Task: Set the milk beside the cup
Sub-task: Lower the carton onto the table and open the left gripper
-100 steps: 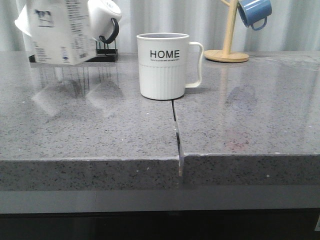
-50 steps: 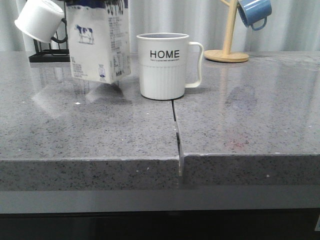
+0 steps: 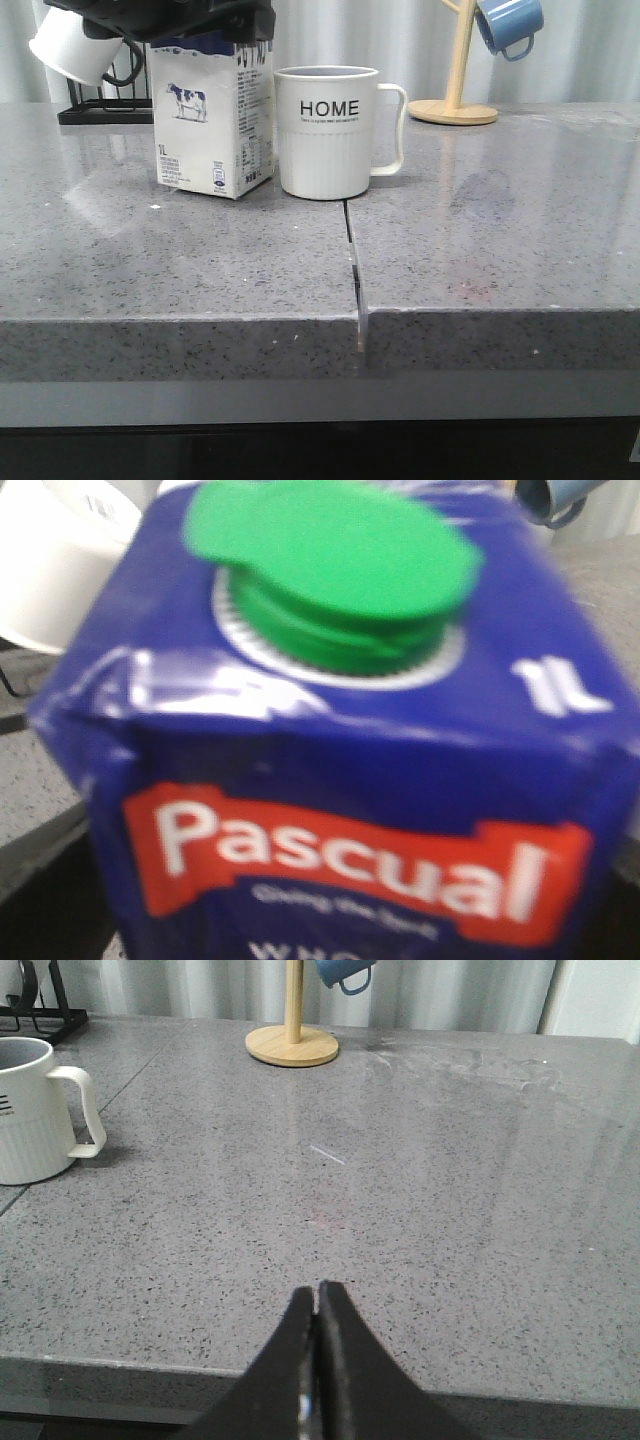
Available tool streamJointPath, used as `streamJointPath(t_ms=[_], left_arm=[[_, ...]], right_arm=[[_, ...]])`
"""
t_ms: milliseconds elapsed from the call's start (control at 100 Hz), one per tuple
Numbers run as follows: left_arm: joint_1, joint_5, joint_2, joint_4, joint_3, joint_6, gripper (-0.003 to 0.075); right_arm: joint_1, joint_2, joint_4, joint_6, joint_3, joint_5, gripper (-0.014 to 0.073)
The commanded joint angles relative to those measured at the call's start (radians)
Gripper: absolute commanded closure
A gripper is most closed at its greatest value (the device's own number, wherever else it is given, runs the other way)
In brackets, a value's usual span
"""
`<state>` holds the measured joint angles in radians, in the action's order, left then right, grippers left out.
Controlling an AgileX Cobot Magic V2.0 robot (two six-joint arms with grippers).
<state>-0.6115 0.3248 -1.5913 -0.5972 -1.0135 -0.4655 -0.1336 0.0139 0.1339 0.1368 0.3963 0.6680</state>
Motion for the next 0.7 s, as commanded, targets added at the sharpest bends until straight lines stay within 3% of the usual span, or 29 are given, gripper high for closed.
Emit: streamJointPath(t_ms=[0, 230, 390, 500, 580, 690], left_arm=[[-0.009, 0.053, 0.042, 0.006, -0.030, 0.015, 0.0076], [-0.013, 0.017, 0.116, 0.031, -0.007, 0.021, 0.0090], [-0.013, -0.002, 0.212, 0.238, 0.073, 0.288, 0.0099], [-0.002, -0.032, 0.289, 0.331, 0.123, 0.355, 0.0109], [0.014, -0.048, 0.342, 0.363, 0.154, 0.355, 0.0154], [0.064, -0.103, 0.419, 0.405, 0.200, 0.361, 0.0293]], right_arm=[[0.007, 0.013, 0.019, -0.005, 0.021, -0.081, 0.0652], [0.007, 0.013, 0.019, -0.005, 0.021, -0.081, 0.0652], [0.007, 0.013, 0.019, -0.005, 0.021, -0.081, 0.0652], [0.007, 0.013, 0.019, -0.005, 0.021, -0.081, 0.0652], [0.007, 0.013, 0.019, -0.005, 0.021, -0.081, 0.0652], [0.007, 0.013, 0.019, -0.005, 0.021, -0.081, 0.0652]])
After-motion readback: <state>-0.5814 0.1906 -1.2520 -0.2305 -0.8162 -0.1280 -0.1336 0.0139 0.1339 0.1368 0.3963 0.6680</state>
